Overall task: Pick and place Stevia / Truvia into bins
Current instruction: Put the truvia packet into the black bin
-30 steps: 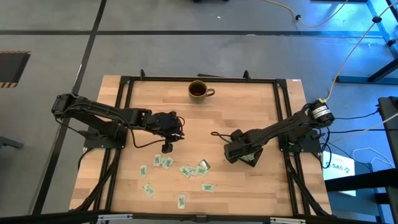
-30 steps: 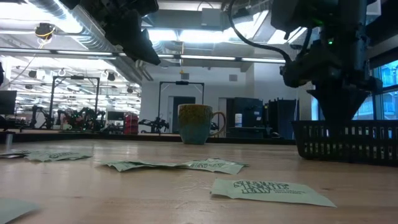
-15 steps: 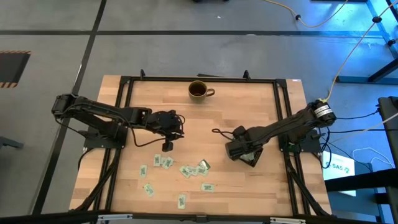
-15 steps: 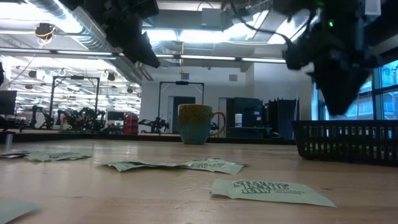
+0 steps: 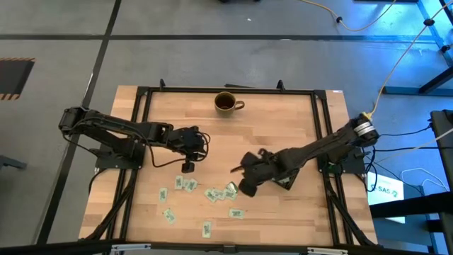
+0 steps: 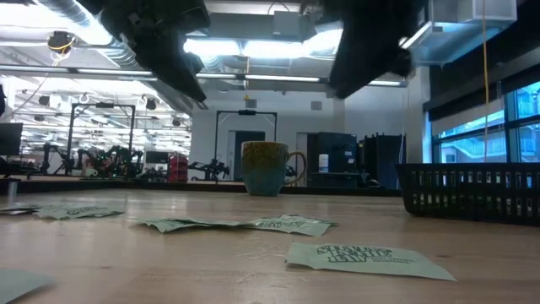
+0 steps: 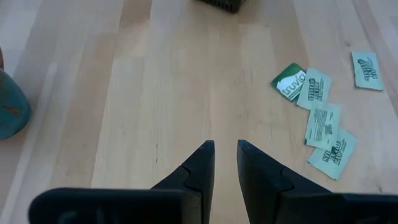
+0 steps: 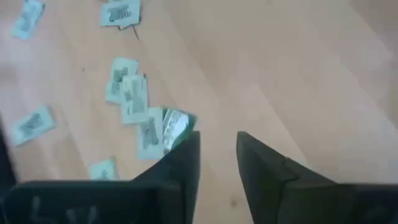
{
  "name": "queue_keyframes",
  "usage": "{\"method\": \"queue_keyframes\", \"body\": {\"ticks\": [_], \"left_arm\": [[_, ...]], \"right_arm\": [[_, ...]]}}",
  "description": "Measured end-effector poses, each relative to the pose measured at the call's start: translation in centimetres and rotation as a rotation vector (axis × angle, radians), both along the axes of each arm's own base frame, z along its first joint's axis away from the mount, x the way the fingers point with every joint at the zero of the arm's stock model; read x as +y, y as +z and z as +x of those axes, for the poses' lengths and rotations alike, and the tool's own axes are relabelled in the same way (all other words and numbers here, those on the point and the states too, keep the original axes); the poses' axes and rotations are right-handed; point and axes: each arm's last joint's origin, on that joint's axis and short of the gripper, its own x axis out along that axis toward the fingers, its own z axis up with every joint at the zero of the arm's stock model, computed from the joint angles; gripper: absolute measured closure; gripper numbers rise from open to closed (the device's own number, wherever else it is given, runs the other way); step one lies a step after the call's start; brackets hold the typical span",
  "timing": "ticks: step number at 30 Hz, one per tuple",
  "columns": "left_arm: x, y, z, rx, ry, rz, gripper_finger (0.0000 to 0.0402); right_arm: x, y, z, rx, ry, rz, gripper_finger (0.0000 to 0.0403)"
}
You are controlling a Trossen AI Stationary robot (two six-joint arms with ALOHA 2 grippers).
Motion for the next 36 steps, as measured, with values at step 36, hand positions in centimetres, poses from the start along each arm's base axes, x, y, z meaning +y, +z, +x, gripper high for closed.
{"method": "queue_keyframes", "body": {"ticks": [36], "left_arm": [[-0.1, 0.0, 0.0, -0.003, 0.030, -0.031, 0.0343]], "right_arm": [[3.0, -12.3, 4.9, 0.122, 0.287, -0.109, 0.0360]]}}
